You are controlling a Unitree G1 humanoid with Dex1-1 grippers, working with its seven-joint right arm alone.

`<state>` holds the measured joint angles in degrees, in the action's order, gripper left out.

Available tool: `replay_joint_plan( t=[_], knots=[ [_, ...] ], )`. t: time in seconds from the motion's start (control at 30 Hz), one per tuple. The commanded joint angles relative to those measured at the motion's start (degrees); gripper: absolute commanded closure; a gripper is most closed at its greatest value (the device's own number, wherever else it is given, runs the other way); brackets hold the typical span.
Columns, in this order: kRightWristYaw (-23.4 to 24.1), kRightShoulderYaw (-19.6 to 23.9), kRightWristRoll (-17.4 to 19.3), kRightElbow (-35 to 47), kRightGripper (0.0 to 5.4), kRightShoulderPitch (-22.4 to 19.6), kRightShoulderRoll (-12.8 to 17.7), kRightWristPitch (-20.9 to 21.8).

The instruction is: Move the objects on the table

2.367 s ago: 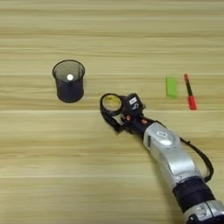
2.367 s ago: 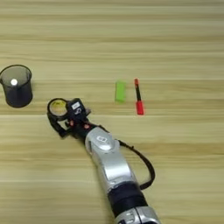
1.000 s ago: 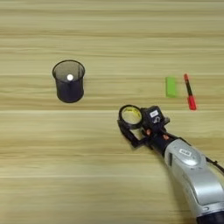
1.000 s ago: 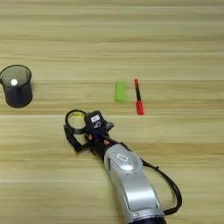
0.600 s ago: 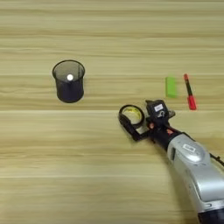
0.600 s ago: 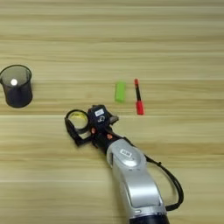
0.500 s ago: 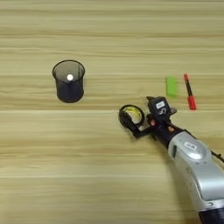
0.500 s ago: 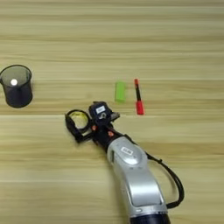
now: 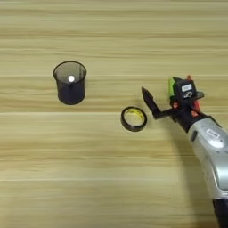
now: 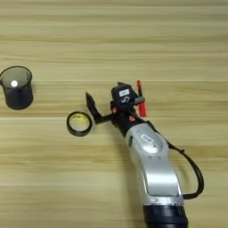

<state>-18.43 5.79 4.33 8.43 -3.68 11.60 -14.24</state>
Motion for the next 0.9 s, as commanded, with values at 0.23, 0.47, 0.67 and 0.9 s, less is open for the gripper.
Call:
replay_joint_plan(
  t=[0.23,0.47,0.67,0.9],
  knots=[
    [7.65,10.65,0.09,-18.44,0.04,-14.86,7.57,5.2],
    [9.28,12.61,-0.77,-36.38,0.04,-21.97,12.62,11.22],
    [9.55,11.68,-2.14,-50.5,0.04,-26.47,15.17,17.7],
    [10.46,10.84,-3.34,-61.71,0.04,-29.99,16.96,23.67]
  ],
)
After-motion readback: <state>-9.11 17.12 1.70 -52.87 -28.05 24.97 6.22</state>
